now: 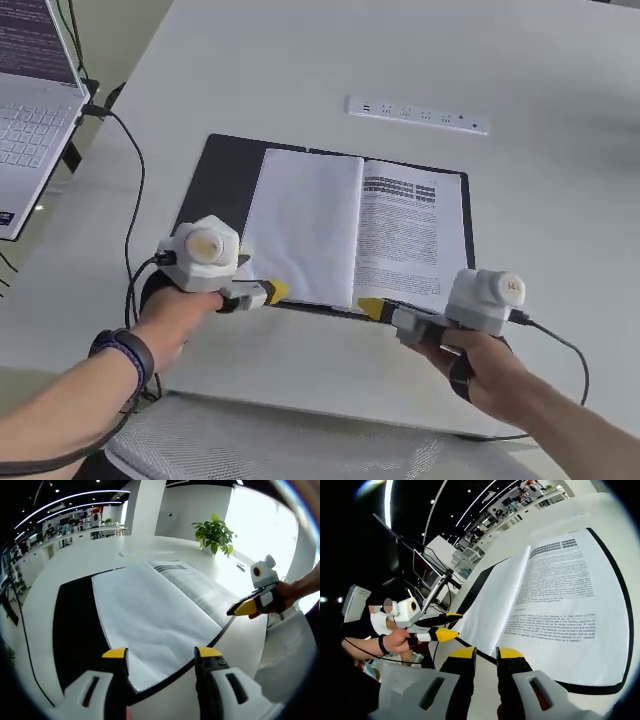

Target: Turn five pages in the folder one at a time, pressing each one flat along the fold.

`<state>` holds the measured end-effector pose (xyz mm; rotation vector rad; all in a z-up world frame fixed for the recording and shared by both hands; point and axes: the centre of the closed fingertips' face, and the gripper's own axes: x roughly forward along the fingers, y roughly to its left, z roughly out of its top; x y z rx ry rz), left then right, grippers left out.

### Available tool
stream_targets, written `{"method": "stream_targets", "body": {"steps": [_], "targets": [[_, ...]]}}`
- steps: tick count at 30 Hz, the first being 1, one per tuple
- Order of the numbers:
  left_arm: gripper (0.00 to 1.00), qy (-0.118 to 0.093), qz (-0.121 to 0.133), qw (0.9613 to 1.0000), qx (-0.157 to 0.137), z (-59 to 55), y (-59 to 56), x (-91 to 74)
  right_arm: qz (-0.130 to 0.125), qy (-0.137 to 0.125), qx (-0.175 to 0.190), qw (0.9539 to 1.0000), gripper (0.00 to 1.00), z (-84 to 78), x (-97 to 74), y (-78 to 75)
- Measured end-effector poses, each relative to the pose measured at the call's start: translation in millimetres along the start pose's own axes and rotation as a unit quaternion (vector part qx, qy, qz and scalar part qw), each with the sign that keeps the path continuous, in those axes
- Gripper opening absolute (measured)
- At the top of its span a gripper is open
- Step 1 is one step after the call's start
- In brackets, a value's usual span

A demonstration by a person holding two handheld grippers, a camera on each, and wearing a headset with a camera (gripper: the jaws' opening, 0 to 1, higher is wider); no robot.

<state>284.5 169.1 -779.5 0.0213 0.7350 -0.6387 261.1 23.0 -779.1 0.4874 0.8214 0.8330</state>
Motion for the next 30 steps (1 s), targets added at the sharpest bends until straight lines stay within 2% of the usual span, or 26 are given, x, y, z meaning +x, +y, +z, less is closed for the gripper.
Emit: {"method": "stream_targets", "body": {"steps": [3,6,10,13,18,20,23,26,30], "targets": [[0.55,-0.008,0.0,1.0,0.005,9.9,-3.2,-5.7,-0.009,-0.015,-0.011,0.9998,0.18,11.6,-15.5,-4.1],[0.56,-0.014,0.001,0.9998,0.011,17.5,-6.5,-12.1,-0.031,-0.032,-0.022,0.9988,0.21,23.4,-32.5,-16.2],[0.57,-0.023,0.002,0.9995,0.019,27.3,-9.5,-22.0,-0.056,-0.039,-0.05,0.9964,0.27,33.6,-53.6,-23.9],[0.58,-0.033,0.006,0.9993,0.018,33.9,-10.0,-30.9,-0.079,-0.041,-0.081,0.9927,0.32,41.5,-72.0,-29.2],[0.6,-0.041,0.01,0.9989,0.017,36.7,-13.4,-45.8,-0.095,-0.045,-0.114,0.9879,0.38,49.1,-93.0,-30.6],[0.61,-0.046,0.011,0.9988,0.016,37.6,-14.6,-51.1,-0.107,-0.043,-0.132,0.9845,0.42,51.2,-101.5,-31.3],[0.64,-0.042,0.012,0.9988,0.025,35.9,-18.2,-59.7,-0.115,-0.047,-0.147,0.9813,0.46,53.7,-111.8,-28.6],[0.66,-0.046,0.018,0.9983,0.03,37.3,-18.5,-72.0,-0.123,-0.053,-0.16,0.978,0.48,56.2,-122.9,-24.6],[0.67,-0.058,0.025,0.9978,0.022,39.9,-17.3,-88.2,-0.137,-0.051,-0.181,0.9725,0.55,56.2,-135.7,-22.7]]}}
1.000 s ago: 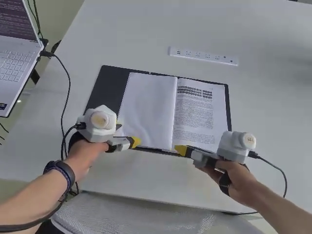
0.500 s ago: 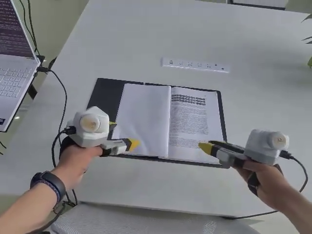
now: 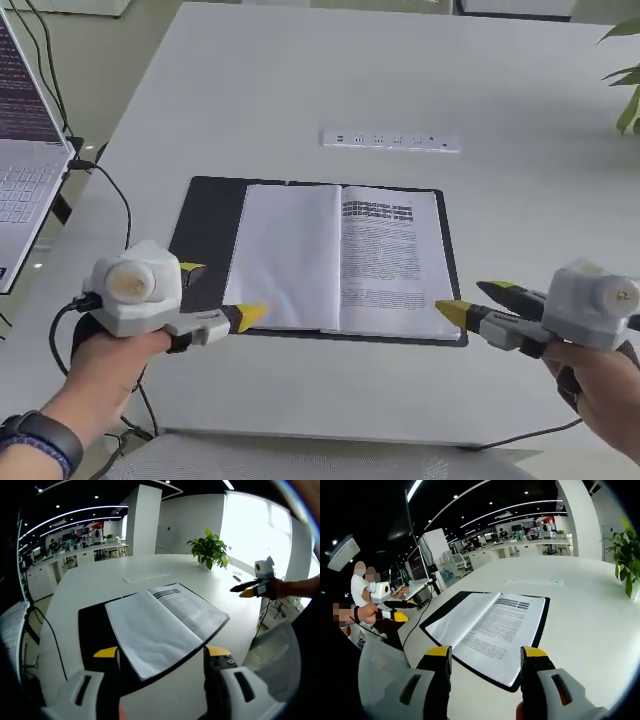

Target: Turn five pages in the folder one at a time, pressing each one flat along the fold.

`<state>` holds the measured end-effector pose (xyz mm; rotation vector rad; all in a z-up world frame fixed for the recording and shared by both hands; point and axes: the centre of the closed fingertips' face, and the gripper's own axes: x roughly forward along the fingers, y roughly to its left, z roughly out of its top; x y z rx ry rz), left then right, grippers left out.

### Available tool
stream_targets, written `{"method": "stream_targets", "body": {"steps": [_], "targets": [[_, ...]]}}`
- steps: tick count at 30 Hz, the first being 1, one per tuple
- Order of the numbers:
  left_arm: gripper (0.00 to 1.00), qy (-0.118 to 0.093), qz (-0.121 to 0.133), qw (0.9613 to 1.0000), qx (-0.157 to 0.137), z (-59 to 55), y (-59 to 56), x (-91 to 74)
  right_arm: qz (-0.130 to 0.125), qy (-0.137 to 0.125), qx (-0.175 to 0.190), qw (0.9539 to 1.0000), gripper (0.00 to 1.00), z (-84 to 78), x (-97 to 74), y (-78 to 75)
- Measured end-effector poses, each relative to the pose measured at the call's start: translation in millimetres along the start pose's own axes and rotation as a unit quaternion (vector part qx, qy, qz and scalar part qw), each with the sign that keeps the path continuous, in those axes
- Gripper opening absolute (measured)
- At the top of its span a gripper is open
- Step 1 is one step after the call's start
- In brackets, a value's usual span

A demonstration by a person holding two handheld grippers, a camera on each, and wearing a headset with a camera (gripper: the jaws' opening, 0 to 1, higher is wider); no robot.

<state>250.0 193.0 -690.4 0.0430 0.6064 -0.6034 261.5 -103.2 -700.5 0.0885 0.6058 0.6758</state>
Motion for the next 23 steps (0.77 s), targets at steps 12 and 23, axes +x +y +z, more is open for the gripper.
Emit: {"method": "stream_targets", "body": {"steps": [12,23], "targets": [[0.69,-0.026,0.028,0.999,-0.026,-0.4,3.8,-33.4,-0.016,-0.01,-0.014,0.9997,0.59,-1.2,-24.8,6.0],[0.73,-0.041,0.043,0.9974,-0.041,-4.4,3.9,-45.3,-0.018,-0.003,-0.024,0.9995,0.65,-4.9,-26.9,15.4]]}}
